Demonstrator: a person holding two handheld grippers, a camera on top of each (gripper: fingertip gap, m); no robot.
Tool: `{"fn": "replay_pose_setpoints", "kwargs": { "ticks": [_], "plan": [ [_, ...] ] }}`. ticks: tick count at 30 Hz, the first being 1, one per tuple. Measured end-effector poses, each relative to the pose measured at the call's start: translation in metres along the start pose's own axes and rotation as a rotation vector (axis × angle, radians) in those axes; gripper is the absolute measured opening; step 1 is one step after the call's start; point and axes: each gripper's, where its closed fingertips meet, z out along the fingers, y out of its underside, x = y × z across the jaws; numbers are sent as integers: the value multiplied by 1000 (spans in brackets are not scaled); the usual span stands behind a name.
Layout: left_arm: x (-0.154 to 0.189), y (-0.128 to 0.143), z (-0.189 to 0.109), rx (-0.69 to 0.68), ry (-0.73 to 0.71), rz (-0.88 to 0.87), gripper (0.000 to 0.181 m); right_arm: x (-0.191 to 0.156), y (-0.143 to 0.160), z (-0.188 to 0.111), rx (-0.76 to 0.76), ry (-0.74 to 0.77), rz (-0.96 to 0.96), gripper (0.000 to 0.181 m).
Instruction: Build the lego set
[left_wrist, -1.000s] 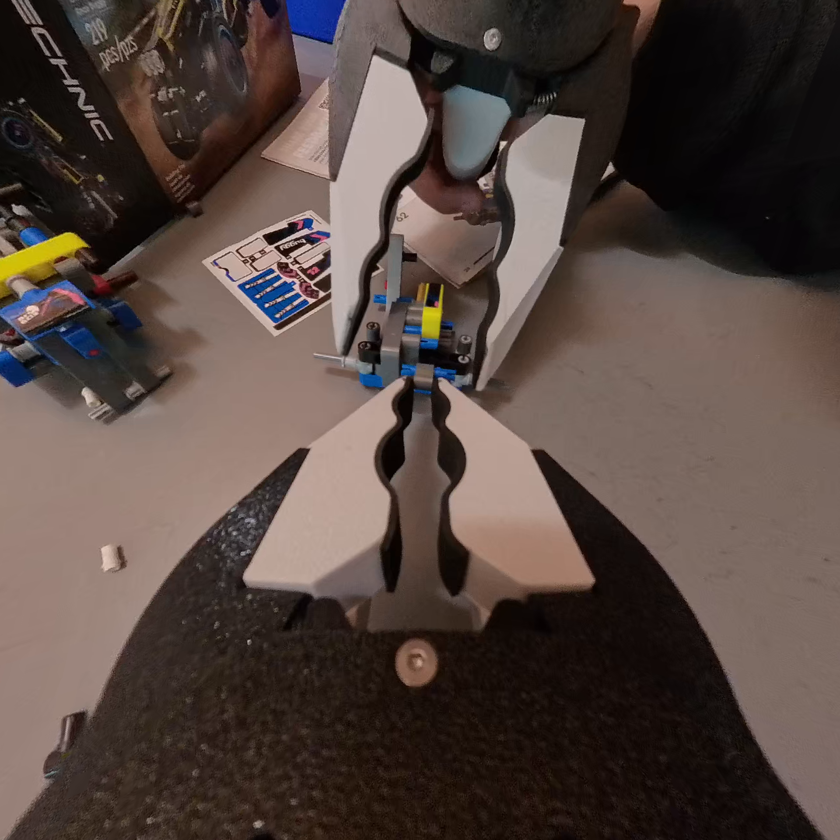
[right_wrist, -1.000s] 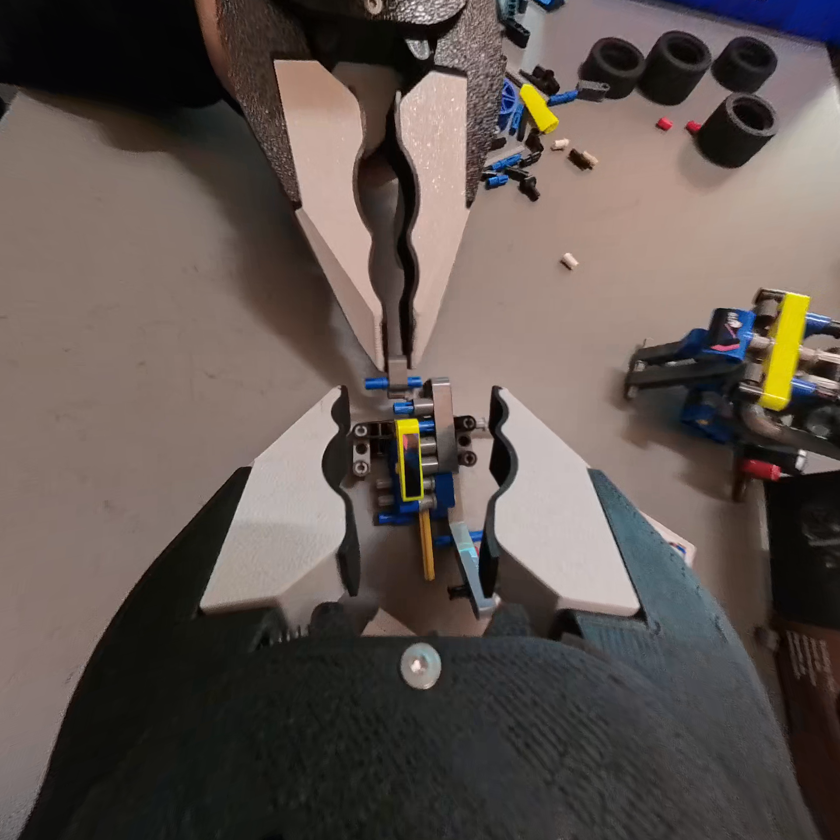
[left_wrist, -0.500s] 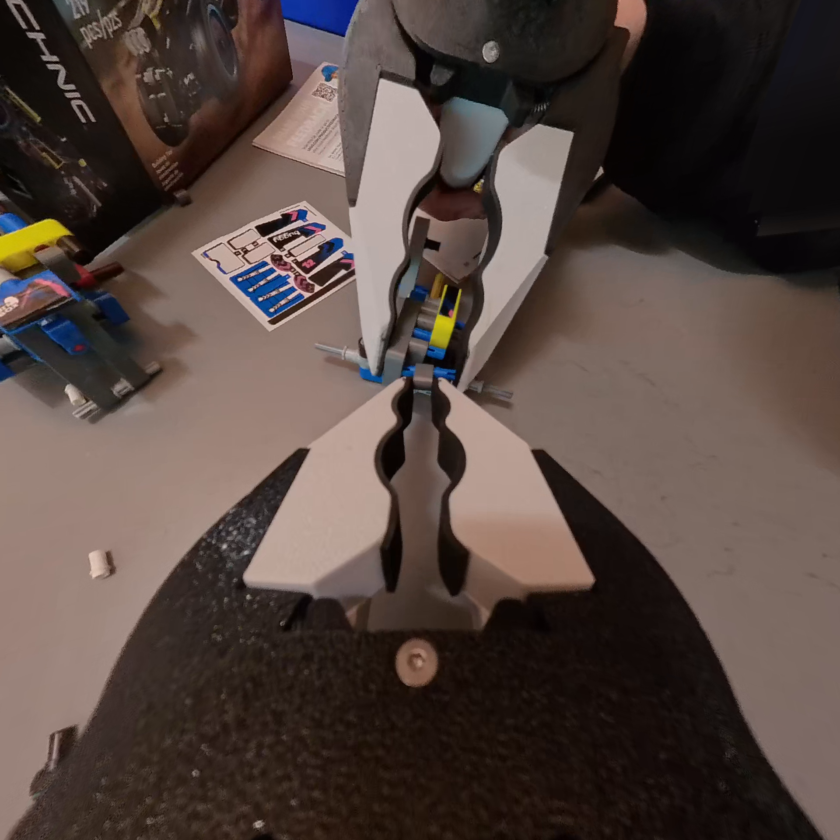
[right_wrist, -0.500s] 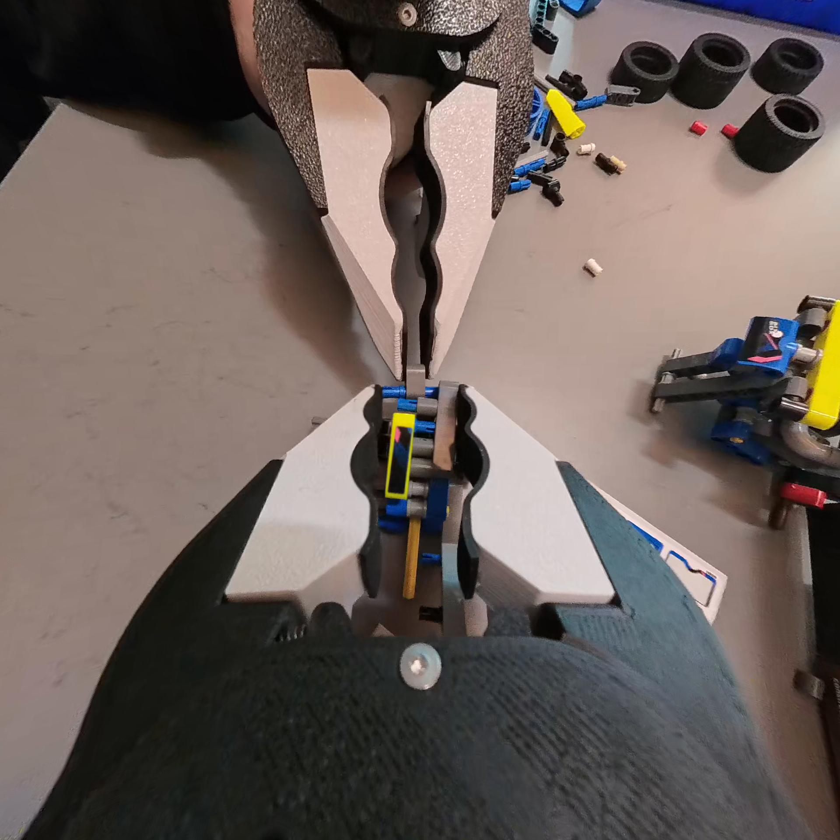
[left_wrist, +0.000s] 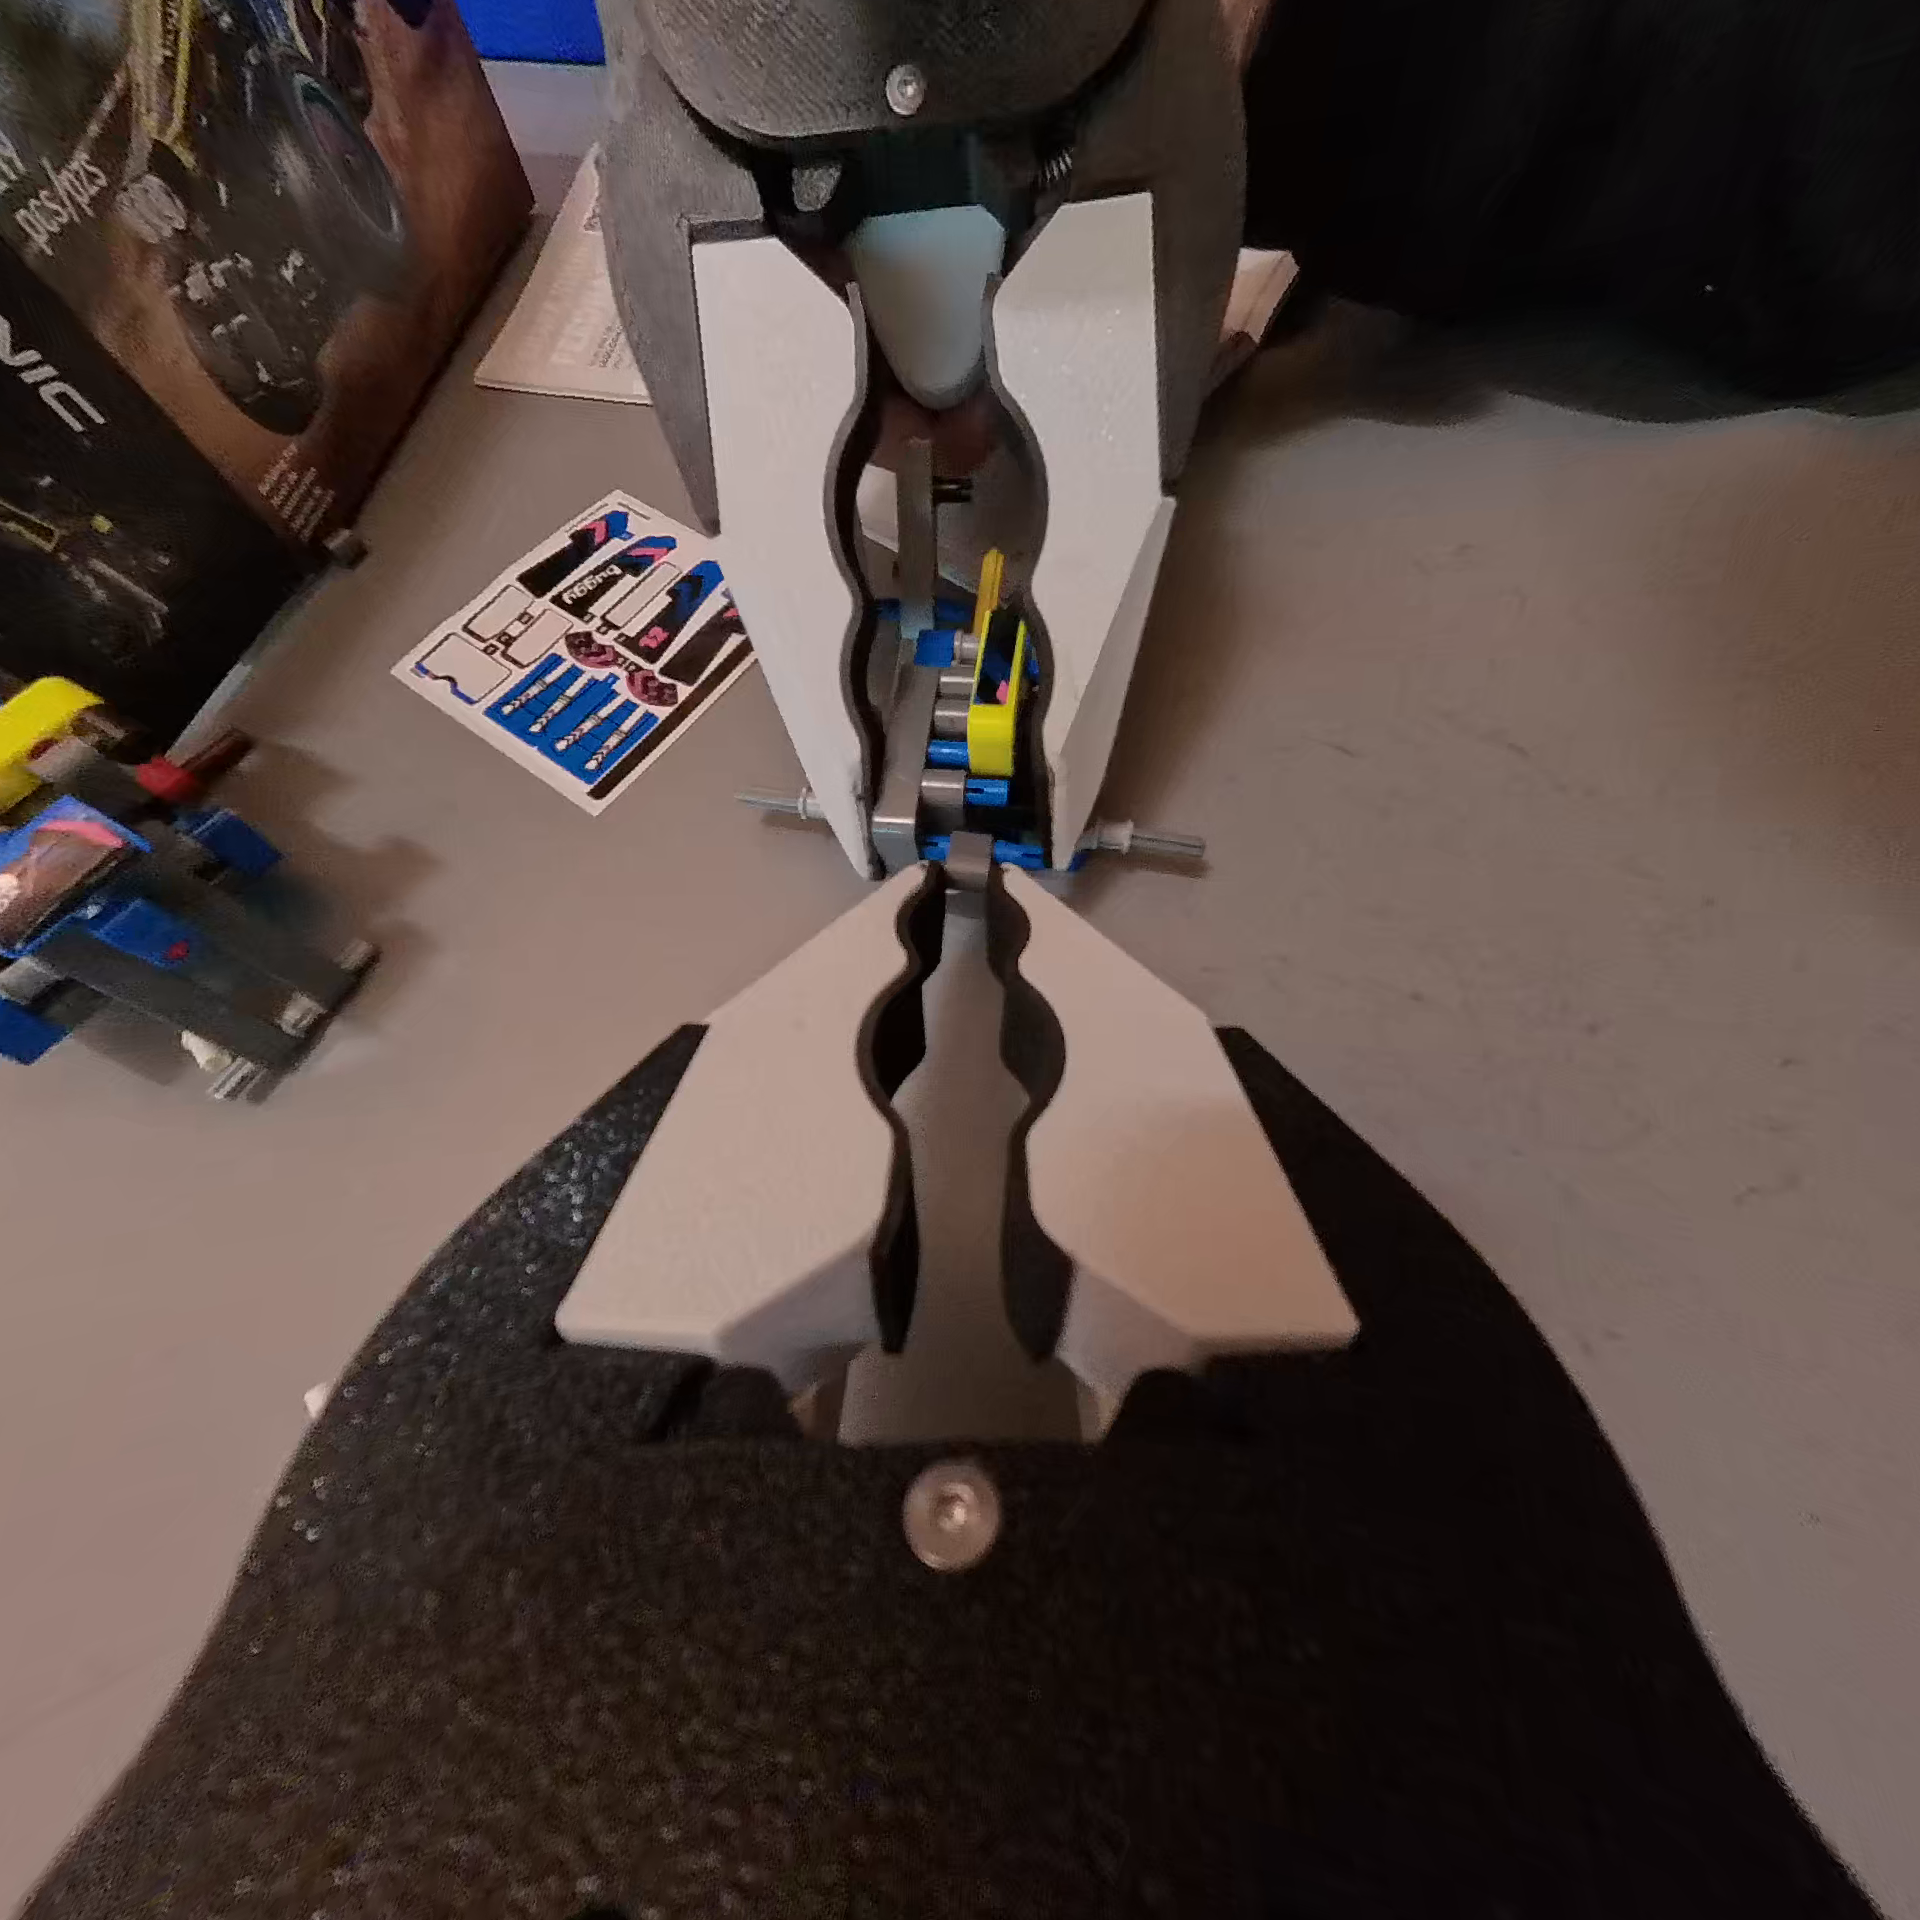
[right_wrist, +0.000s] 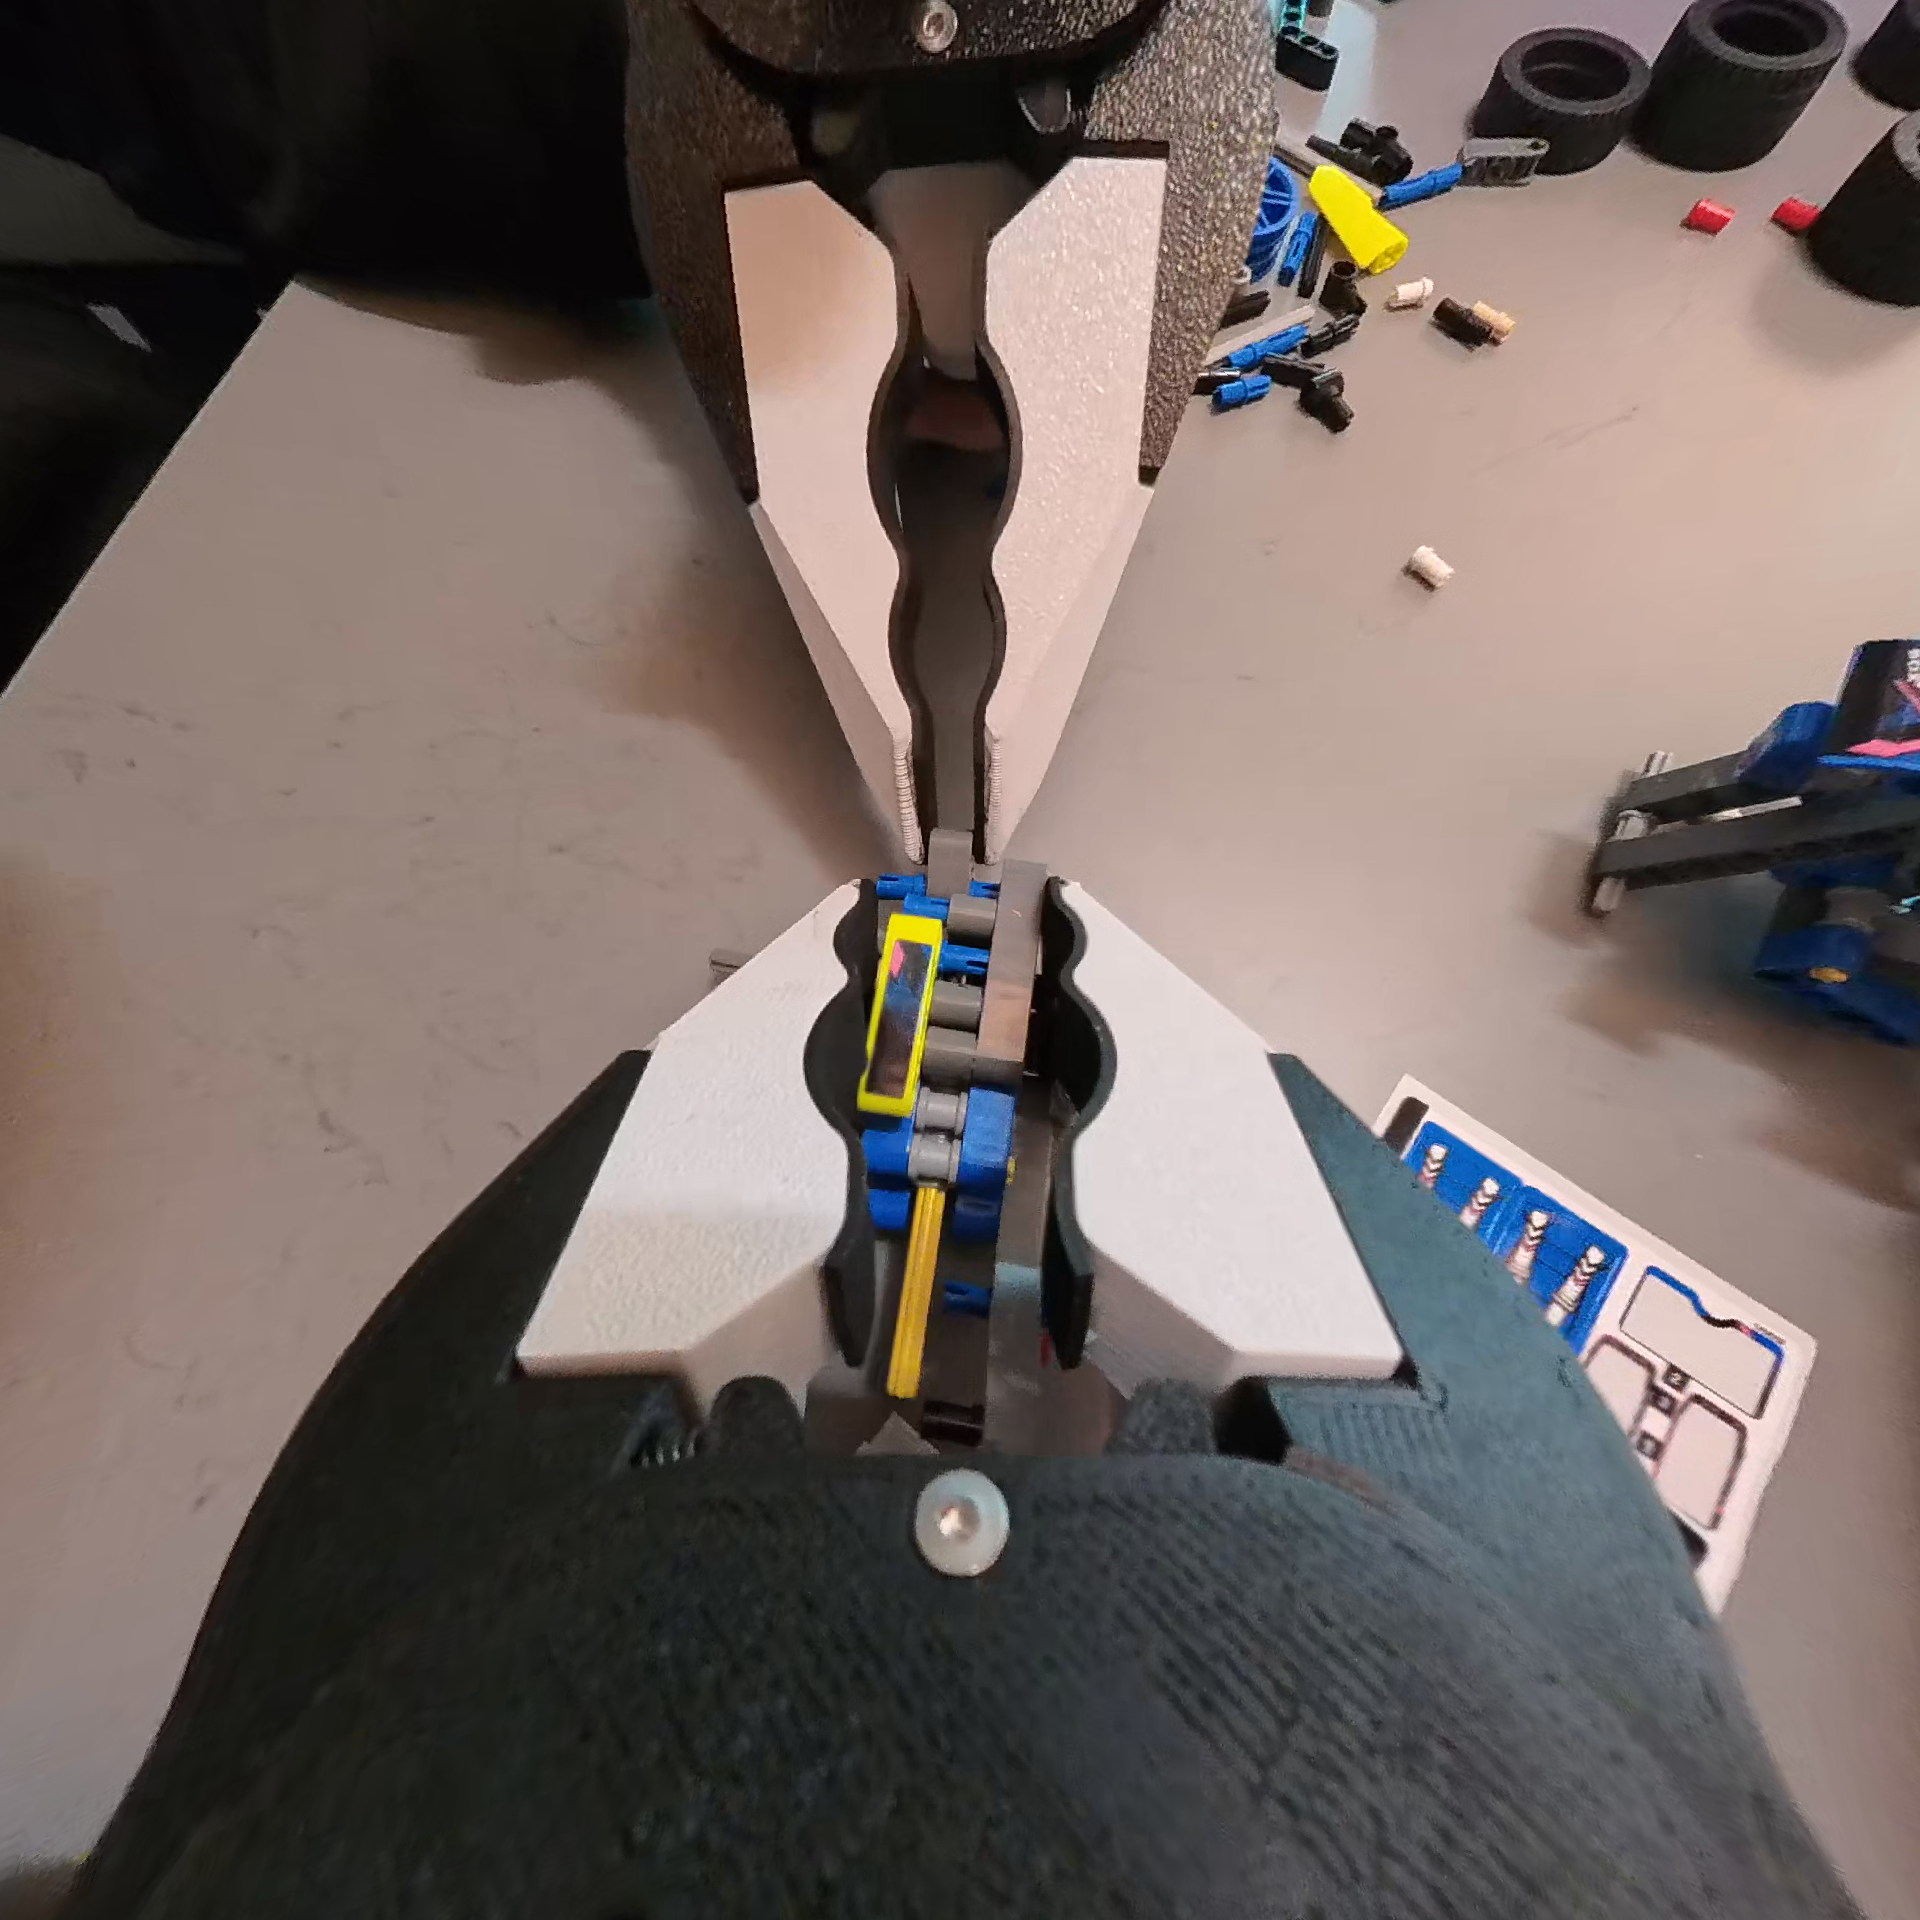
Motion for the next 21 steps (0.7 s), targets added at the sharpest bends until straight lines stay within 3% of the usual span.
{"fn": "replay_pose_setpoints", "kwargs": {
  "ticks": [21],
  "plan": [
    [6,-11,1,54,16,9,5,-4,1,-7,-51,42,-42,29]
  ]
}}
